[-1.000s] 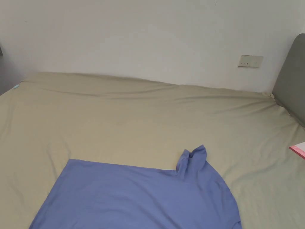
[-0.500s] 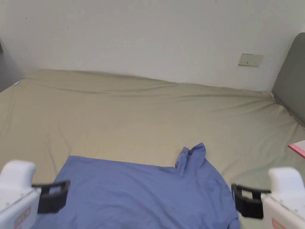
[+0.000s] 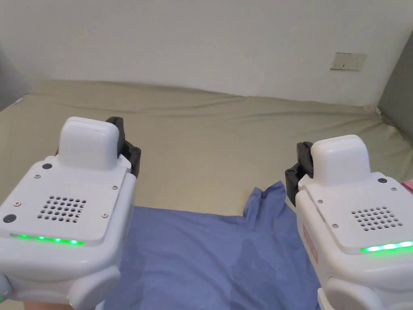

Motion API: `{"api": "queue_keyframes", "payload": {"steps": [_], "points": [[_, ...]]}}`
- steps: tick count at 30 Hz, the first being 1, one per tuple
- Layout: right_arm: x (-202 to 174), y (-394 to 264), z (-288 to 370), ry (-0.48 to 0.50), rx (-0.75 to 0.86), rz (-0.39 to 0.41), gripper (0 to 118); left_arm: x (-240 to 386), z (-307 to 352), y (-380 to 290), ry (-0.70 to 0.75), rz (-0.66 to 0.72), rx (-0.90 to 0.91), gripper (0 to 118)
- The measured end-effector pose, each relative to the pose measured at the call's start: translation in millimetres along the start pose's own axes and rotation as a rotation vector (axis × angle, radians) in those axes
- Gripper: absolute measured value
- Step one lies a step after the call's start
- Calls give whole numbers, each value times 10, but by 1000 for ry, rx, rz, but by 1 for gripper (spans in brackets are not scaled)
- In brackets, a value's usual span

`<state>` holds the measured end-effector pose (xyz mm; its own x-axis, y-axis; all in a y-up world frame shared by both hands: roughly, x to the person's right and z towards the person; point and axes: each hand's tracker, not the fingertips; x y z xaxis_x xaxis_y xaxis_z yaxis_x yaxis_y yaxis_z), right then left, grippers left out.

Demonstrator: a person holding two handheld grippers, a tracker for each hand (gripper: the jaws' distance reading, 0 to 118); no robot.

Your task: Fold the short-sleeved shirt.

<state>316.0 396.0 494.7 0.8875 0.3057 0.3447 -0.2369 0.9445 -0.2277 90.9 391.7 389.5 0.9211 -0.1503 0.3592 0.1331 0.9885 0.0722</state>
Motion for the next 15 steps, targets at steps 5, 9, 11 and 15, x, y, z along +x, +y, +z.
{"api": "queue_keyframes", "payload": {"steps": [5, 9, 11, 15], "points": [[-58, -245, -322, 32, -76, -48, 2, 34, -359, -325, -20, -29, -83, 0], [-35, -496, -589, 22, -144, -56, 2, -56, -830, -877, -62, -11, -289, 0], [-9, -633, -701, 23, -178, -59, 2, -154, -1082, -1271, -91, 22, -419, 0], [97, -929, -927, 3, -256, -54, 2, -416, -1609, -2163, -84, 50, -686, 29]]}}
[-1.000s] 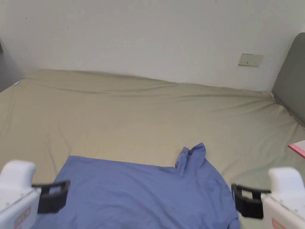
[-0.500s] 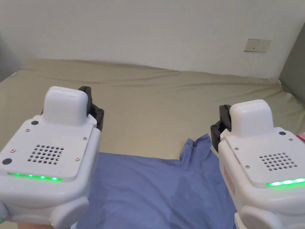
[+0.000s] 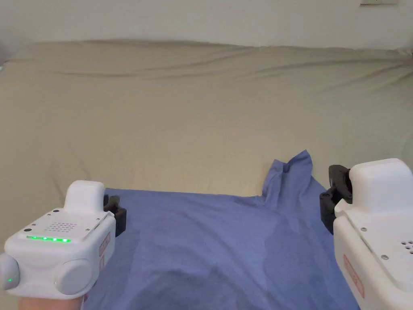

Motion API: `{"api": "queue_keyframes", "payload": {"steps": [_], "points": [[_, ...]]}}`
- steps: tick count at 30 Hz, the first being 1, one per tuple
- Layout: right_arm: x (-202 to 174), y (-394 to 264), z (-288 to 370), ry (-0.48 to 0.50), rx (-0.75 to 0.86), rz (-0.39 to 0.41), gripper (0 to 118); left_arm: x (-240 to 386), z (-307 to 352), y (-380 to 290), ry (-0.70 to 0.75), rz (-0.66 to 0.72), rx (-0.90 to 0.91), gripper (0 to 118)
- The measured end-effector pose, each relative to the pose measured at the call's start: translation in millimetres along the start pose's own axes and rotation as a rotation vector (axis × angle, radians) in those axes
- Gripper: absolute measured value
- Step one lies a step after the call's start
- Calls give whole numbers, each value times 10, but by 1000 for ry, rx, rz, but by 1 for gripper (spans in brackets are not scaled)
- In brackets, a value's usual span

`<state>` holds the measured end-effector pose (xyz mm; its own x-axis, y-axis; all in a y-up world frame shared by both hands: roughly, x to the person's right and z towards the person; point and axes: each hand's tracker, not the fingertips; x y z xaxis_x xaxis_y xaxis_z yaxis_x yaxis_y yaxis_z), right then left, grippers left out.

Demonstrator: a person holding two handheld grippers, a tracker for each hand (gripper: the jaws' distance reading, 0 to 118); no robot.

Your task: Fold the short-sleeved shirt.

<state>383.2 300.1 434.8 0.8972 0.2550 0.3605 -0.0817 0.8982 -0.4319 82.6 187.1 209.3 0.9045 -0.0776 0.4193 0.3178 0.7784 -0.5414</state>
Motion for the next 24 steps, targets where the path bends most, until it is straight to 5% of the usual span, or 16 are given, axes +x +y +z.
{"api": "queue_keyframes", "payload": {"steps": [2, 3, 11, 15, 17, 19, 21, 22, 24], "points": [[88, -100, -133, -12, -38, 0, 2, -173, -388, -76, 60, -28, -101, 96], [131, -145, -196, -23, -54, 4, 2, -275, -548, -86, 71, -15, -116, 118], [343, -343, -447, -78, -139, 35, 2, -841, -1500, 334, 104, 109, -202, 115], [373, -343, -463, -79, -166, 25, 2, -801, -1730, 262, 117, 87, -281, 73], [370, -342, -477, -78, -177, 22, 2, -774, -1737, 180, 56, 107, -312, 67], [371, -353, -483, -82, -181, 32, 2, -748, -1655, 208, 74, 113, -264, 38], [374, -366, -521, -84, -190, 39, 2, -609, -1576, 240, 33, 43, -250, 32], [380, -365, -537, -79, -195, 40, 2, -555, -1549, 269, 54, -30, -255, 7], [403, -364, -573, -67, -196, 43, 2, -490, -1452, 279, 55, -67, -242, 1]]}}
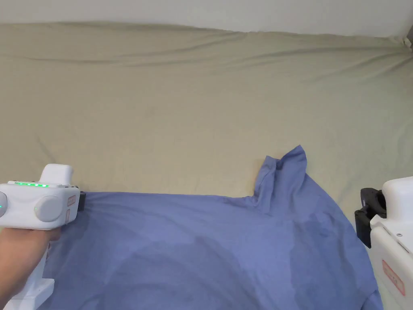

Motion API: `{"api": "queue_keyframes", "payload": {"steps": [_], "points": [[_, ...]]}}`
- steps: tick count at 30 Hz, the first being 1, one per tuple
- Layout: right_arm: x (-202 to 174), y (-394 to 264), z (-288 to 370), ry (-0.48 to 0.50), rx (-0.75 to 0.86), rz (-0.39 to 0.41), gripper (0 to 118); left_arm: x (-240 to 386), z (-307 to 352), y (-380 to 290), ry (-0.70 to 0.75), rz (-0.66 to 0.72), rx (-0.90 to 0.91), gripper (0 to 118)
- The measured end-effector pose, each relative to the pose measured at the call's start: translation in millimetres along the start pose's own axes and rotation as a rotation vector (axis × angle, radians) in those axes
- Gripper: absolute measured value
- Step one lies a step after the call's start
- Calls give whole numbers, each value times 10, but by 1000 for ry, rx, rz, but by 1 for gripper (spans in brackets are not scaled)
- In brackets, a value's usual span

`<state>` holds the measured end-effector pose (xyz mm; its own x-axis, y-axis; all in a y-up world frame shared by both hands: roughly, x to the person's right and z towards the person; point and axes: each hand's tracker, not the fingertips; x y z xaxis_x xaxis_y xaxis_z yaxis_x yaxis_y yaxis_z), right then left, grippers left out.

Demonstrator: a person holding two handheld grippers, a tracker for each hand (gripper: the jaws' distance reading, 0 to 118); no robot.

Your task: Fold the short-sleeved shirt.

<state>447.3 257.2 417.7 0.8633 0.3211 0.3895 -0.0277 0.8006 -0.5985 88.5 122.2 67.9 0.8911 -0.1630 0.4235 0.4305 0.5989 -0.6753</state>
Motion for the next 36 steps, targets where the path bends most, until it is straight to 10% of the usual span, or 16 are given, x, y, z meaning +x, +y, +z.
{"api": "queue_keyframes", "payload": {"steps": [8, 12, 13, 22, 27, 29, 30, 36], "points": [[274, 189, -320, 42, -3, -27, 5, -53, 1098, -4, 41, -48, 261, 0], [397, 234, -850, 123, -161, -14, 102, -1, 1596, -105, 77, -104, 339, 1], [421, 219, -1007, 155, -202, -39, 107, 16, 1679, -140, 85, -111, 347, 0], [417, -529, -2182, 109, -604, -82, 105, 139, 1855, -544, 128, -143, 334, 0], [240, -535, -2016, 171, -506, -20, 79, 85, 1756, -704, 129, -120, 291, 1], [91, -471, -1918, 261, -474, 33, 14, 74, 1766, -742, 136, -118, 292, 1], [3, -455, -1866, 167, -466, 126, 3, 87, 1784, -748, 136, -117, 292, 1], [378, 7, -1242, 128, -290, -2, 3, -19, 2127, -632, 156, -64, 379, 1]]}}
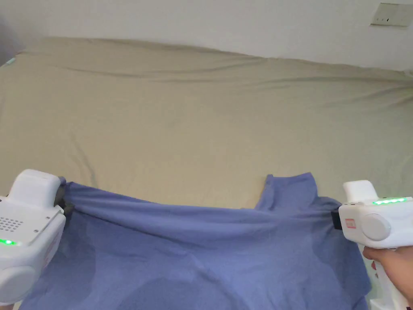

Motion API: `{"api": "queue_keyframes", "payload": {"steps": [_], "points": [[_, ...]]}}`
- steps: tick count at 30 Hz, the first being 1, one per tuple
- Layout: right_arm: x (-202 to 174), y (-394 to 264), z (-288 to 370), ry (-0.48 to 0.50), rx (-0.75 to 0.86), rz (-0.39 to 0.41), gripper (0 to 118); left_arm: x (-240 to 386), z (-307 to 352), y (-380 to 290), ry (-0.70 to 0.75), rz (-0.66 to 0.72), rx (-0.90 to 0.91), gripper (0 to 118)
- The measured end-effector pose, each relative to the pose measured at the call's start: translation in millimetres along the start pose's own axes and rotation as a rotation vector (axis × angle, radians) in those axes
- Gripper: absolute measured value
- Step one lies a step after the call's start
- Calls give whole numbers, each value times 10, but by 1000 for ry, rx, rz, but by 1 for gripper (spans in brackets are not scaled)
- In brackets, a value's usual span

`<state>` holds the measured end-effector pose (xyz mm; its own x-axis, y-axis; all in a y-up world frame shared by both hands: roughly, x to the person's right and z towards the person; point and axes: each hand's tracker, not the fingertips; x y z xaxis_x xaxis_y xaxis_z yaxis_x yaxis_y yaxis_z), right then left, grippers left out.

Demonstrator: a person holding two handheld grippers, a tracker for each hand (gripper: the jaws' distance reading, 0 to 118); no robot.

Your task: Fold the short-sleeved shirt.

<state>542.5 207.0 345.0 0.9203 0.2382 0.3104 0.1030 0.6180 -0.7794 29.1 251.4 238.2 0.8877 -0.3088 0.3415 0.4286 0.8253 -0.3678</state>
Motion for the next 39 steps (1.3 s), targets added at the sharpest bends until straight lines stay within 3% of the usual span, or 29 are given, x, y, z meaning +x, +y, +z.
{"api": "queue_keyframes", "payload": {"steps": [4, 10, 18, 28, 39], "points": [[111, 153, 879, -49, 189, 72, 3, -183, 416, 313, 56, 53, 146, 0], [186, 164, 2165, -170, 486, 74, 3, -484, 1144, 734, 124, 126, 316, 1], [204, 177, 3435, -210, 748, -11, 3, -889, 2079, 1122, 186, 181, 508, 1], [436, 373, 4331, -235, 913, -46, 3, -1227, 2630, 1579, 223, 227, 634, 1], [674, 972, 4496, -298, 966, -46, 3, -1386, 2478, 2325, 172, 227, 641, 0]]}}
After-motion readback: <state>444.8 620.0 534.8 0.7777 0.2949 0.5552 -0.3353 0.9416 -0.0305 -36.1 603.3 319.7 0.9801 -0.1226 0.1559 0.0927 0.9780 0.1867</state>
